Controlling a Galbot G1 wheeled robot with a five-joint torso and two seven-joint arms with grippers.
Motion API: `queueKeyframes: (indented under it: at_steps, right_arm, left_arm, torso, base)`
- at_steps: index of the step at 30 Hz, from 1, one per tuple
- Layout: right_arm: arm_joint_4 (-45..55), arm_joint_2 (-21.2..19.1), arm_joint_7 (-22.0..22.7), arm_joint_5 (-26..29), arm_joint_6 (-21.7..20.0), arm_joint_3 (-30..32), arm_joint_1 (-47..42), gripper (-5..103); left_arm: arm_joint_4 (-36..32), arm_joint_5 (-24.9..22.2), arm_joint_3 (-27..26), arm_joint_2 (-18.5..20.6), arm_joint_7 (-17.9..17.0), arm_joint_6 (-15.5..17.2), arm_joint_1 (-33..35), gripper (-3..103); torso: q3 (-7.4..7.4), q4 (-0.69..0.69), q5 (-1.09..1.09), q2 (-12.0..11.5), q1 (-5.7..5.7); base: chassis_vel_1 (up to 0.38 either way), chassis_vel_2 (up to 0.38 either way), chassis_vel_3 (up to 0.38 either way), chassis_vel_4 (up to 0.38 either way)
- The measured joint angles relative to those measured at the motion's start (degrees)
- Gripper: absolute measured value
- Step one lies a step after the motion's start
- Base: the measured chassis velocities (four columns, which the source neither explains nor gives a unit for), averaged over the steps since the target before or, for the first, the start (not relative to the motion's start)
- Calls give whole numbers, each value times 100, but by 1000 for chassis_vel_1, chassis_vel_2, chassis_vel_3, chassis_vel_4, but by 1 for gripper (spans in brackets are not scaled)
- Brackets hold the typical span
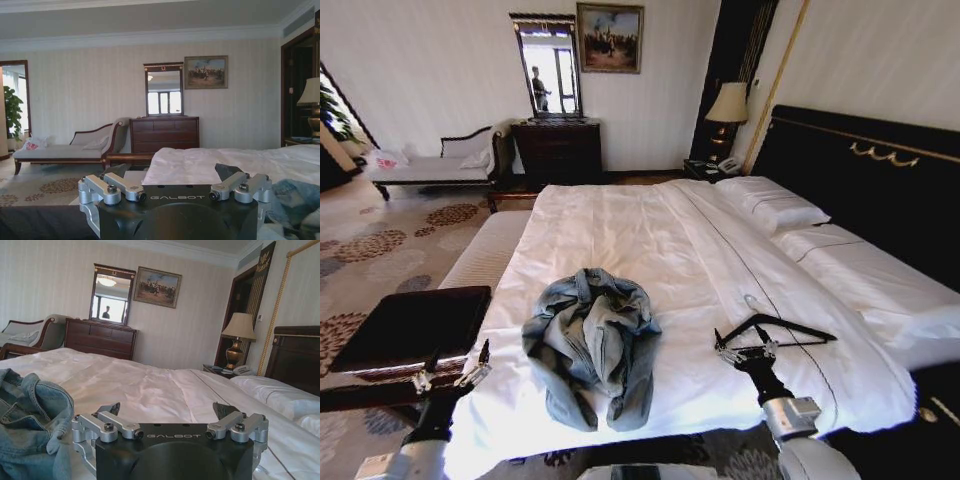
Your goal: Pick up the clothes from the bed and hang them on the clothes hanger.
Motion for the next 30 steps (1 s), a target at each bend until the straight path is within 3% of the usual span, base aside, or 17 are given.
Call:
queueKeyframes:
  at_steps: [12, 16, 20, 22, 25, 26, 30]
  right_arm:
    - [-40, -20, -54, -42, -98, -56, -21, 100]
    - [-120, -270, -31, 64, -376, -302, 177, 100]
    - [-156, -967, 342, 1034, -1220, -710, 796, 100]
    - [-175, -1114, 398, 1260, -1362, -792, 953, 100]
    - [-538, -1860, 785, 2495, -1998, -1457, 2180, 100]
    - [-538, -1860, 785, 2495, -1998, -1457, 2180, 100]
    - [-1435, -2338, 1096, 3489, -2429, -2628, 4086, 100]
  left_arm:
    - [67, -12, -4, -8, -4, 18, -23, 100]
    - [158, -54, -10, -53, -37, 45, -25, 100]
    - [303, -257, -97, 12, -97, 133, -58, 100]
    - [319, -282, -106, 27, -100, 149, -65, 100]
    - [398, -384, -133, 71, -127, 304, -169, 100]
    - [398, -384, -133, 71, -127, 304, -169, 100]
    - [410, -419, -119, -74, -182, 518, -304, 100]
  torso:
    - [0, 0, 2, -1, -2]
    - [0, 0, 0, 0, -2]
    - [0, -1, 3, 0, -2]
    - [0, 0, 3, 0, -2]
    - [0, 1, 0, 0, -2]
    - [0, 1, 0, 0, -2]
    - [1, 3, 1, -1, 0]
  base:
    - [-17, 40, 19, -37]
    - [0, 0, 0, 0]
    - [0, 0, 0, 0]
    - [0, 0, 0, 0]
    - [0, 0, 0, 0]
    - [0, 0, 0, 0]
    - [0, 0, 0, 0]
